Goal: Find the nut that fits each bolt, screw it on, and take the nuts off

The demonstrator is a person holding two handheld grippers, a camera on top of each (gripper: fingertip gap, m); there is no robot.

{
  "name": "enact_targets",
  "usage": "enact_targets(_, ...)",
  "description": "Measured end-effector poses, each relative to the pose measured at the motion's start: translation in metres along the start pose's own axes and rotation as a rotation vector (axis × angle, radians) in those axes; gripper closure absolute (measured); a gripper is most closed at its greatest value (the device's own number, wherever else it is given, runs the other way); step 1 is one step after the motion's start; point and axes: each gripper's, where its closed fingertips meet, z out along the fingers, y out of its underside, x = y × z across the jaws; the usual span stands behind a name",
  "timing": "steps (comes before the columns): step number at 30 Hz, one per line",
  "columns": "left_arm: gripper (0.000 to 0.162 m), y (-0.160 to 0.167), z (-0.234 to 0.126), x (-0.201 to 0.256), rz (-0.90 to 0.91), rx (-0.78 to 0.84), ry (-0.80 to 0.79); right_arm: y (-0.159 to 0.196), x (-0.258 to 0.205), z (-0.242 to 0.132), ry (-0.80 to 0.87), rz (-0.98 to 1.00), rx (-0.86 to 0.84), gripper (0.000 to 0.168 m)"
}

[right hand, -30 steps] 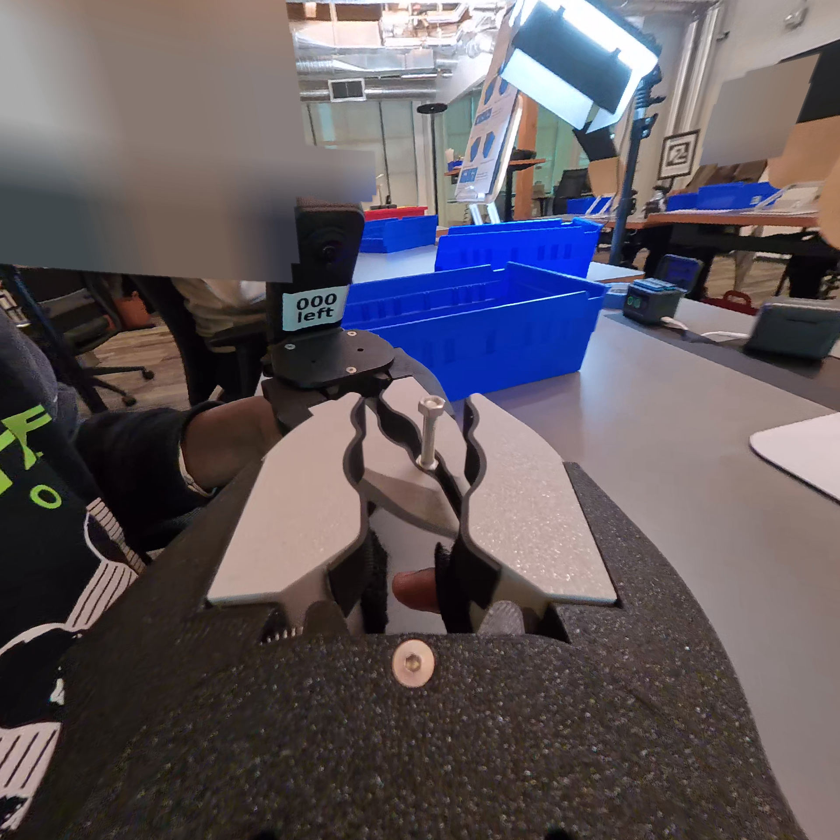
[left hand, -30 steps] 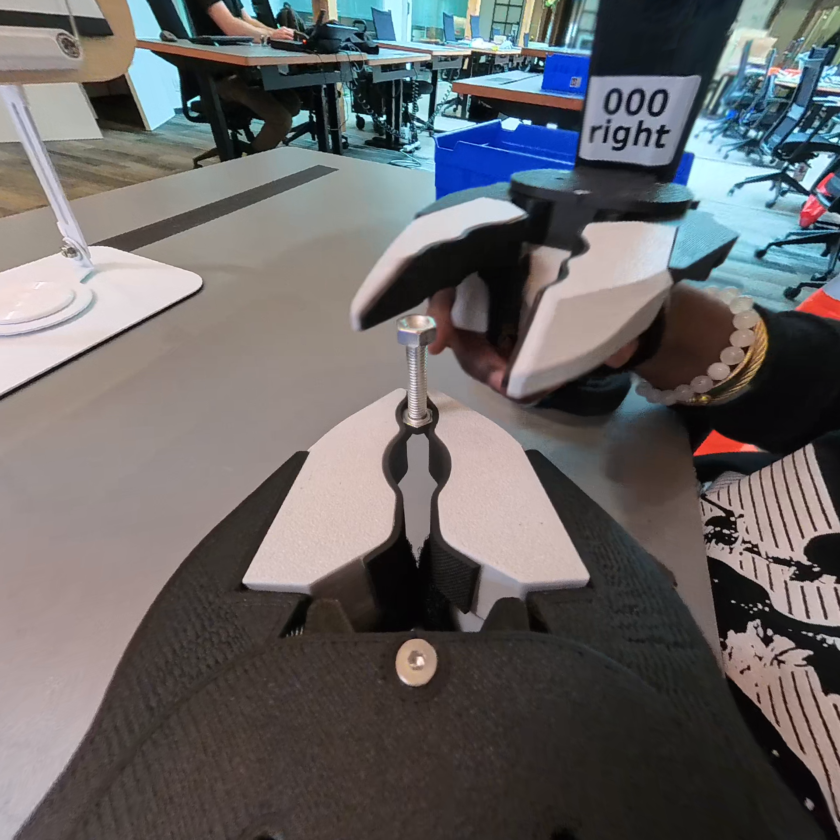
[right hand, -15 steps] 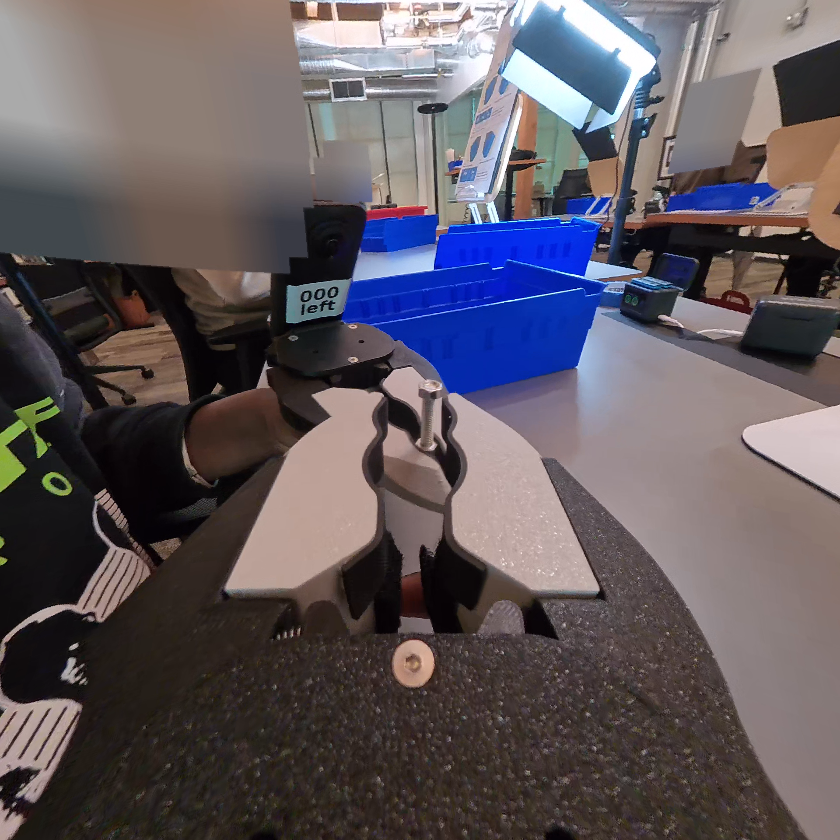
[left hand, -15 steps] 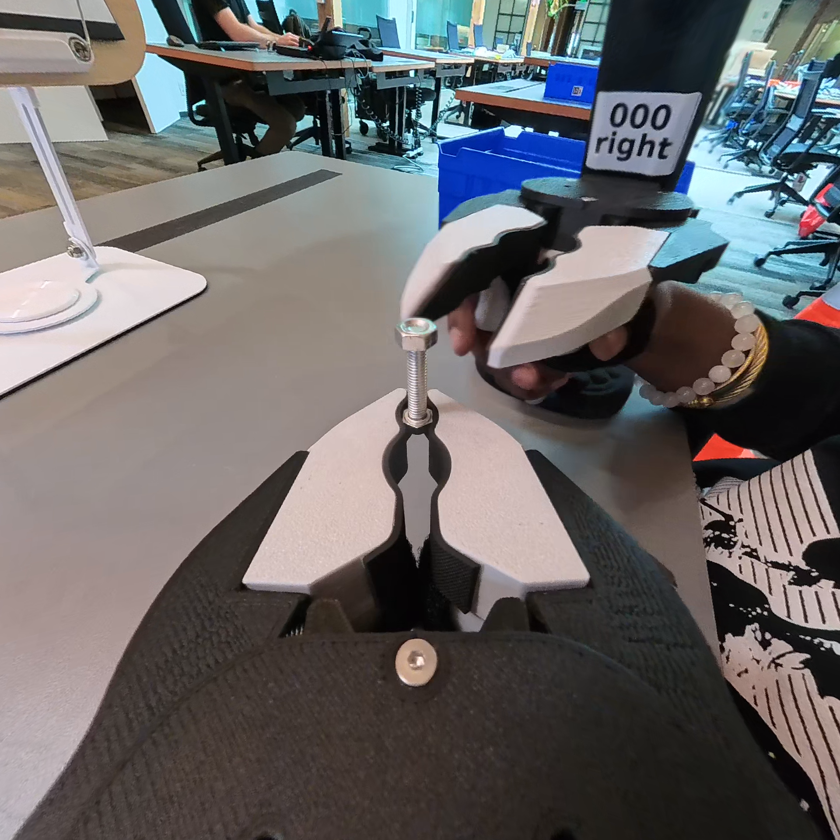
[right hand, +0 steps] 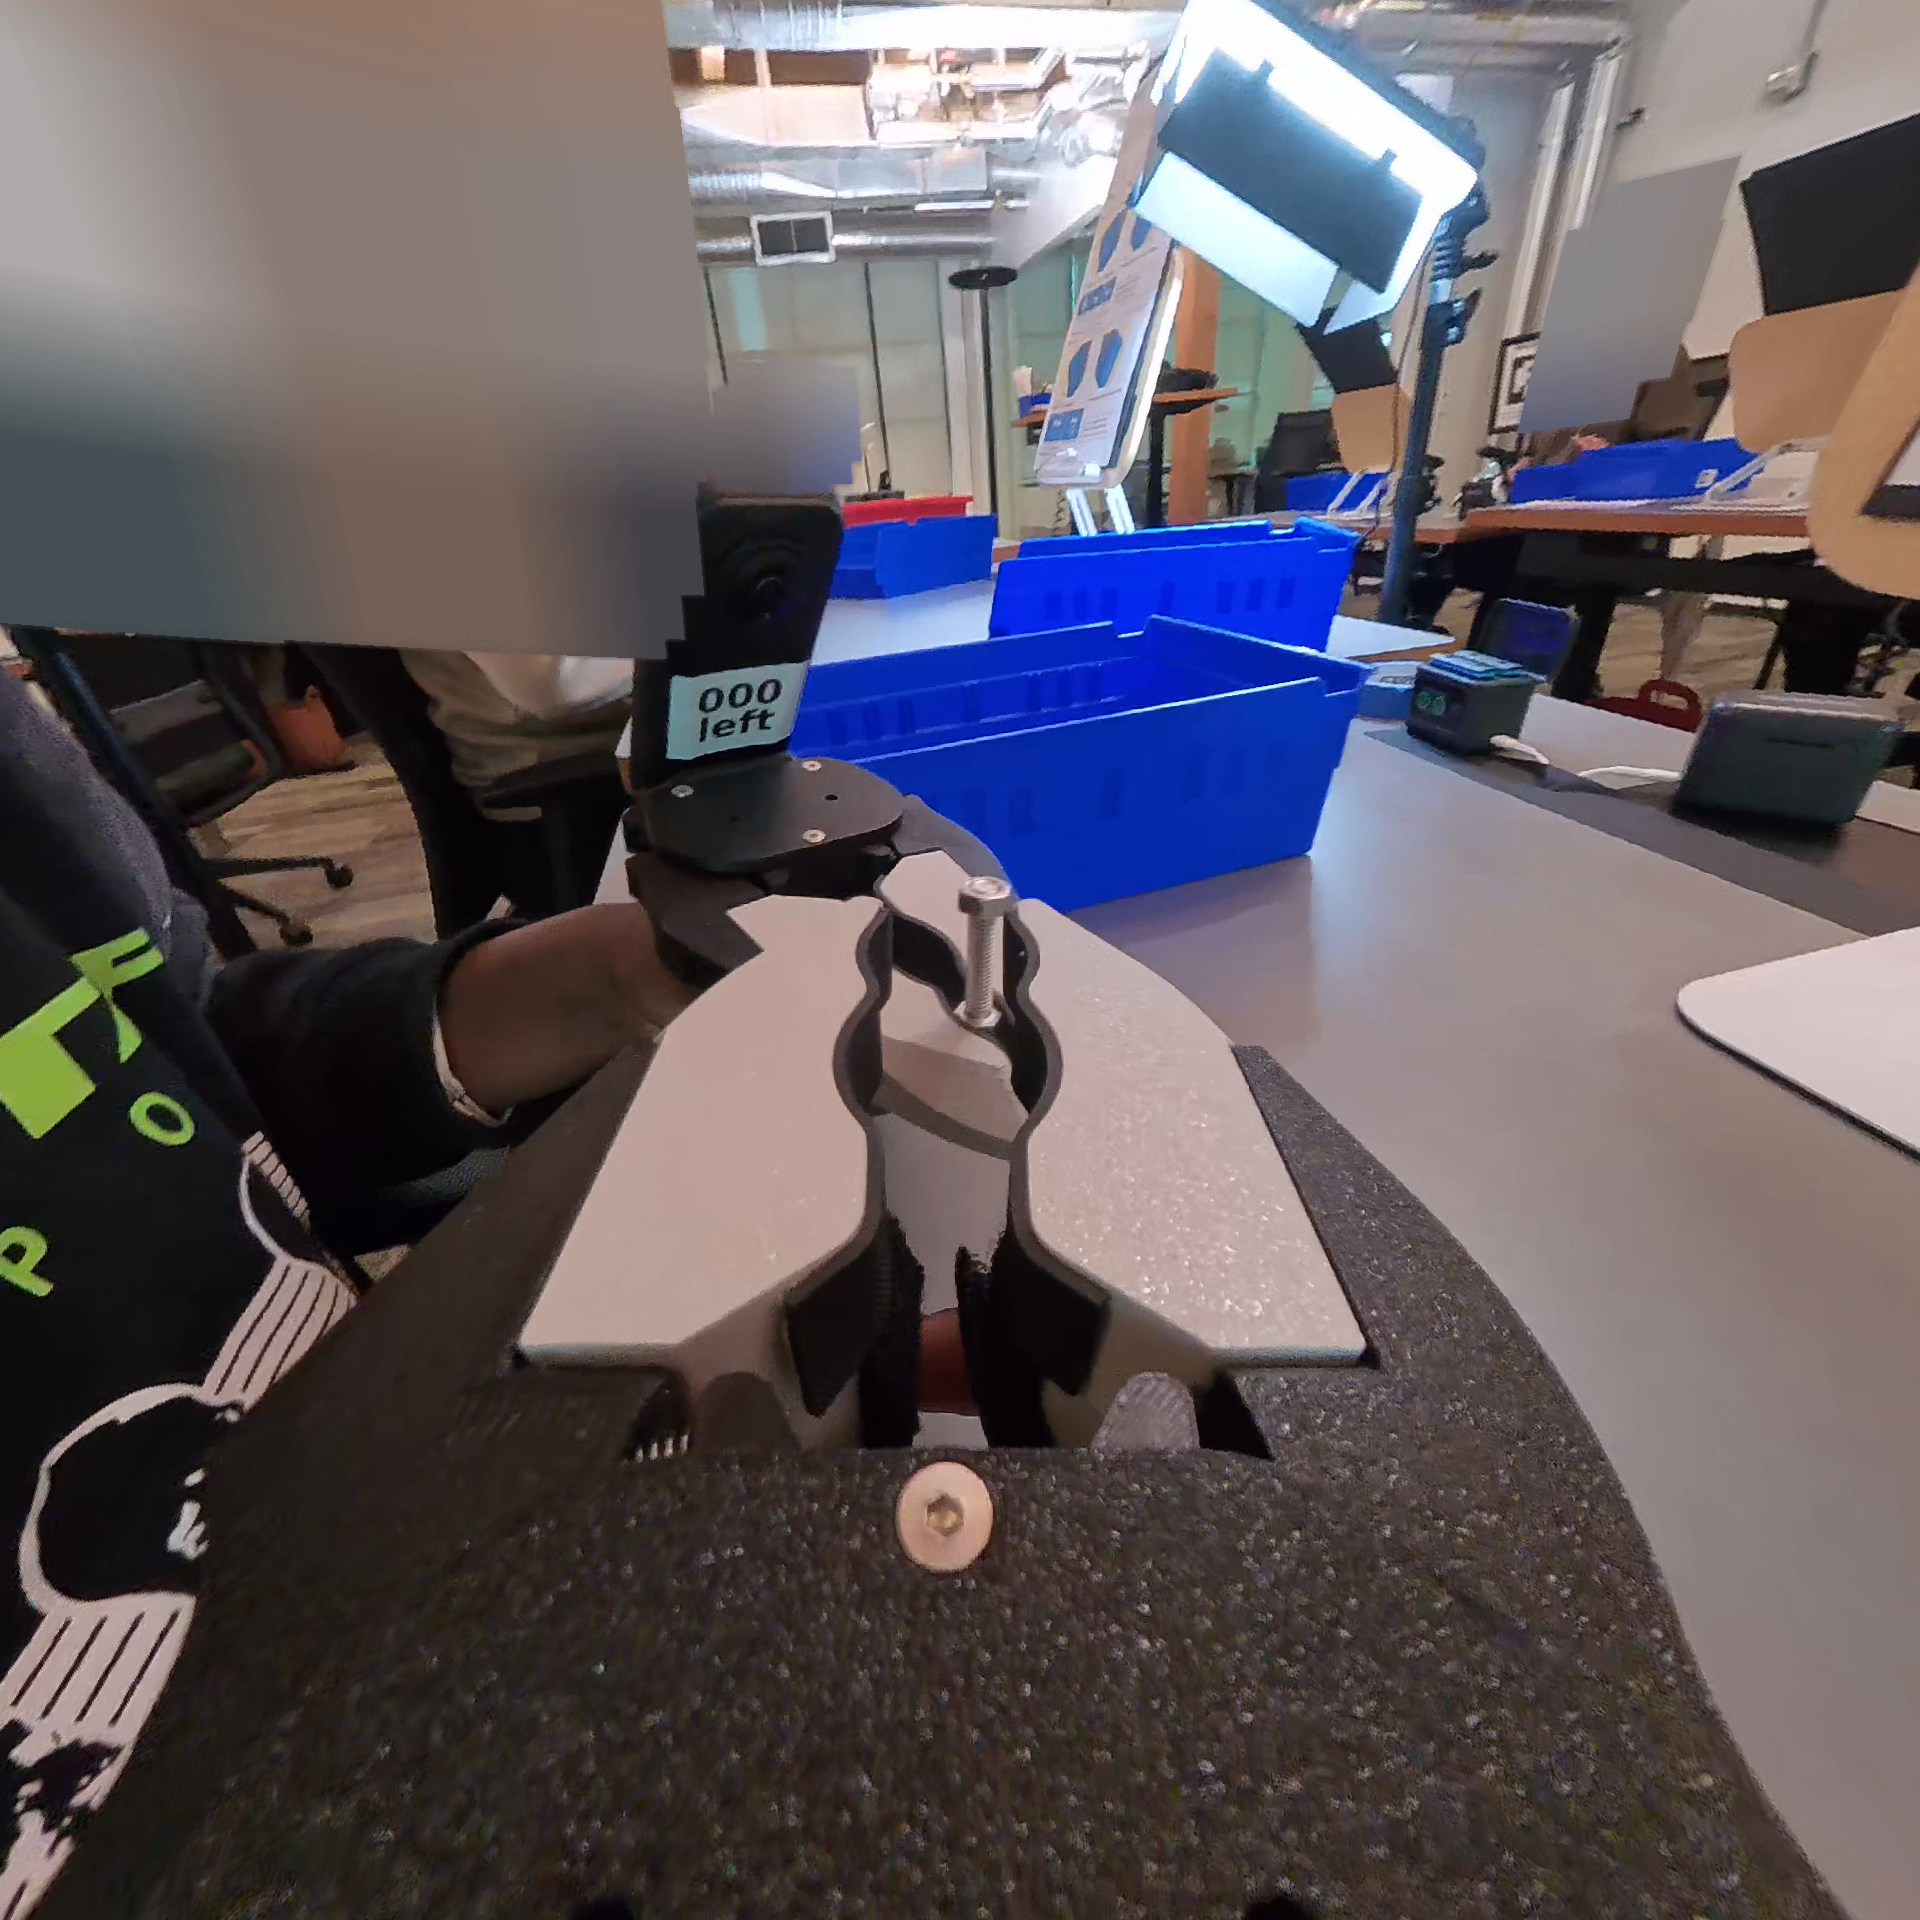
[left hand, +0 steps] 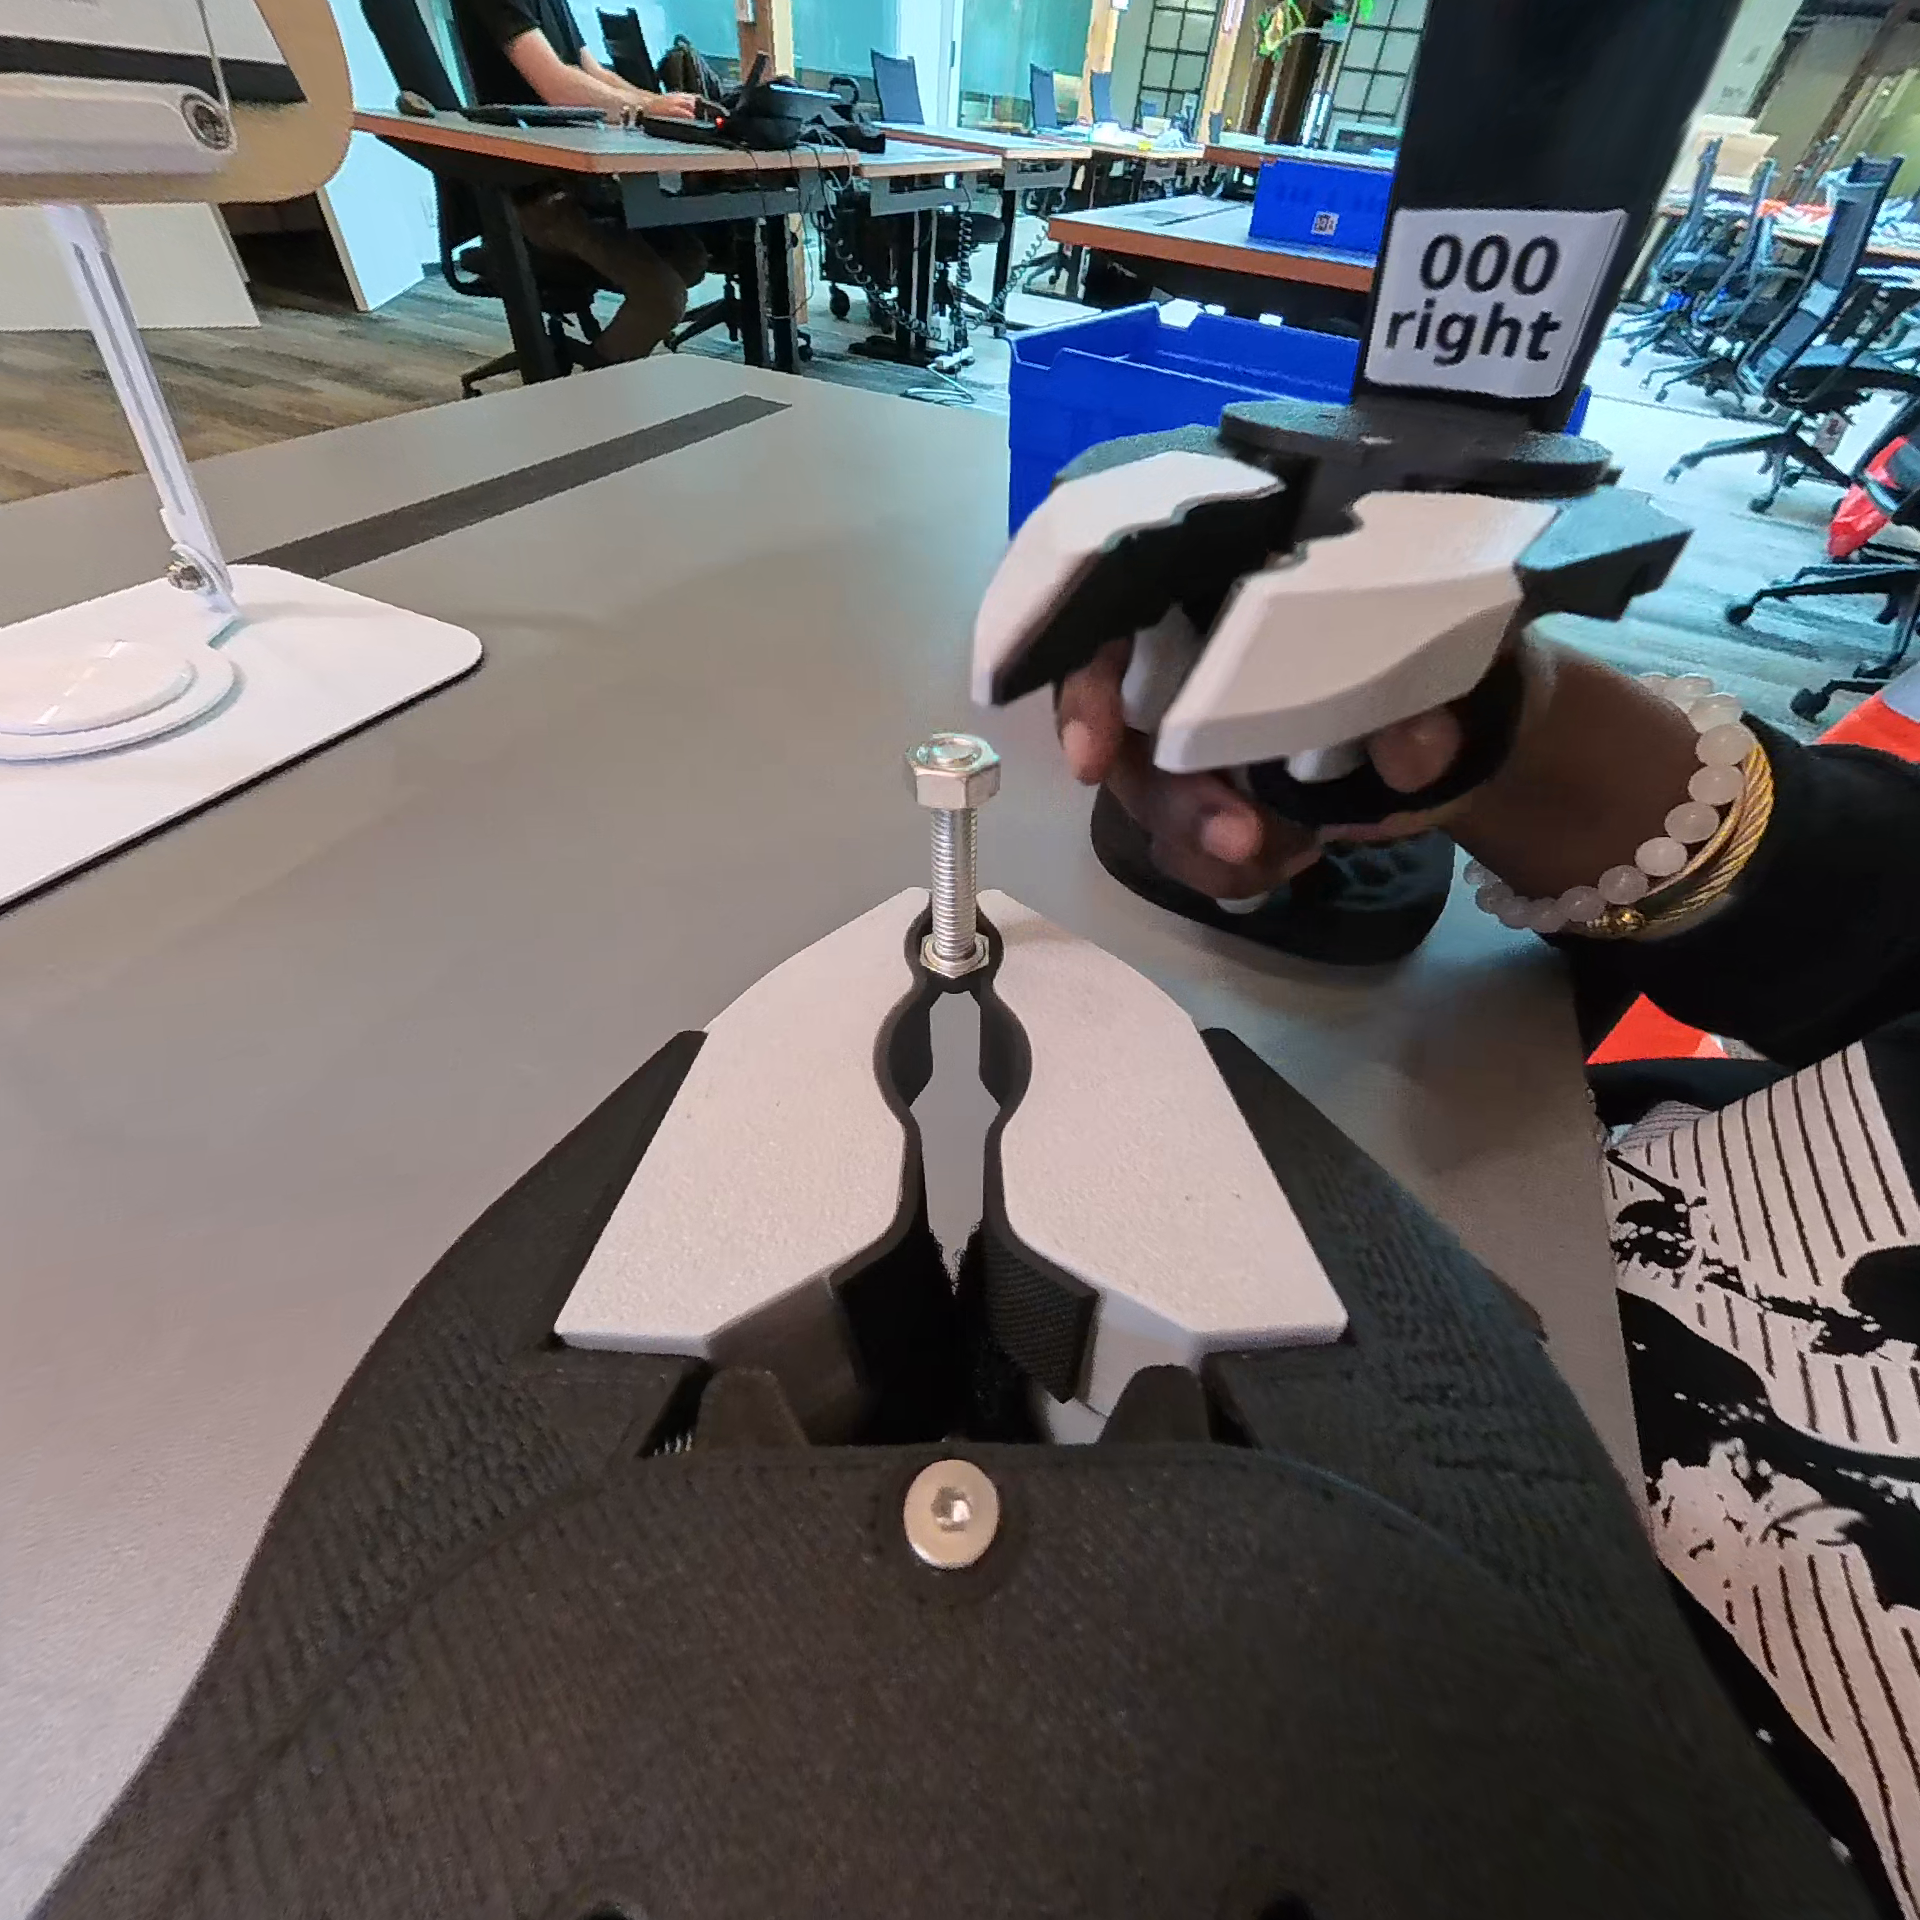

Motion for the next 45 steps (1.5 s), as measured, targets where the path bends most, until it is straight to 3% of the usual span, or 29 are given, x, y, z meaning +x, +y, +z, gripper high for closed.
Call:
enact_targets(7, 0.158, 0.004, 0.003, 0.005, 0.035, -0.031, 0.020, 0.010, -0.008, 0.027, -0.056, -0.010, -0.049, 0.124)
enact_targets(11, 0.158, 0.002, 0.001, 0.003, 0.021, -0.013, 0.011, 0.009, -0.009, 0.020, -0.045, -0.021, -0.055, 0.131)
enact_targets(15, 0.158, 0.001, 0.001, 0.003, 0.012, -0.007, 0.014, 0.005, -0.001, 0.001, -0.009, -0.009, -0.019, 0.153)
enact_targets(17, 0.158, 0.002, 0.001, 0.003, 0.018, -0.012, 0.014, 0.004, 0.003, 0.000, 0.001, 0.005, -0.014, 0.152)
enact_targets(21, 0.158, 0.003, 0.002, 0.005, 0.028, -0.022, 0.023, 0.011, -0.003, 0.019, -0.029, -0.011, -0.054, 0.124)
enact_targets(23, 0.158, 0.004, 0.003, 0.006, 0.029, -0.031, 0.031, 0.015, -0.010, 0.028, -0.063, -0.029, -0.074, 0.121)
enact_targets(27, 0.158, 0.003, 0.002, 0.005, 0.024, -0.026, 0.025, 0.015, -0.009, 0.025, -0.056, -0.036, -0.077, 0.131)
enact_targets(31, 0.158, 0.001, 0.000, 0.002, 0.002, -0.005, 0.019, 0.007, -0.003, 0.003, -0.032, -0.004, -0.019, 0.151)
enact_targets(34, 0.158, 0.001, 0.000, 0.003, 0.002, -0.006, 0.022, 0.003, 0.001, -0.001, -0.017, 0.019, 0.010, 0.150)
enact_targets(40, 0.158, 0.004, 0.002, 0.005, 0.017, -0.029, 0.029, 0.017, -0.007, 0.027, -0.054, -0.030, -0.073, 0.122)
enact_targets(45, 0.158, 0.003, 0.002, 0.004, 0.012, -0.024, 0.026, 0.012, -0.006, 0.018, -0.038, -0.032, -0.051, 0.134)
